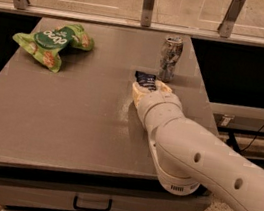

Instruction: Move rxbar blueberry near redbull can

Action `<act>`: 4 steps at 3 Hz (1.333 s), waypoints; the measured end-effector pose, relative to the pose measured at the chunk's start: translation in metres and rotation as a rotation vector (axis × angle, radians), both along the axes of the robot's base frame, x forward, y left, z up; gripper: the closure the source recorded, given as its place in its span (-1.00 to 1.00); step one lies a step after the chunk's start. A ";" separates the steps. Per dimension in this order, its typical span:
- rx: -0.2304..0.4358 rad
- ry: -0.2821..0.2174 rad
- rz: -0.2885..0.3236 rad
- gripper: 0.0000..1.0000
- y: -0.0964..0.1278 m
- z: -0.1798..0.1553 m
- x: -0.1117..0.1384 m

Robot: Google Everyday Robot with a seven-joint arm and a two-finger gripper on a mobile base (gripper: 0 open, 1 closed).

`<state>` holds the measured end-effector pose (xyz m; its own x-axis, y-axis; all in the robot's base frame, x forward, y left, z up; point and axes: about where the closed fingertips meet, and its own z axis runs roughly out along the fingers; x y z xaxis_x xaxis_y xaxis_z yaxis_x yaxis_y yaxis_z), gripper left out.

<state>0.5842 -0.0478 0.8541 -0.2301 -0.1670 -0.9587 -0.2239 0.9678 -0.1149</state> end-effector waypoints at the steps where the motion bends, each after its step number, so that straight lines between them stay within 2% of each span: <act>1: -0.015 0.004 -0.002 -0.77 0.001 0.002 -0.003; 2: -0.017 0.009 -0.010 -1.00 0.000 0.006 -0.006; 3: -0.004 0.021 -0.013 -1.00 -0.008 0.013 -0.021; 4: 0.040 0.020 0.013 -1.00 -0.016 0.020 -0.043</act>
Offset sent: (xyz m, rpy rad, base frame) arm -0.0094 -0.0023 0.0058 -0.0132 0.0245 -0.0223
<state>0.5411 -0.0641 0.8740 -0.2472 -0.1318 -0.9600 -0.2383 0.9686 -0.0716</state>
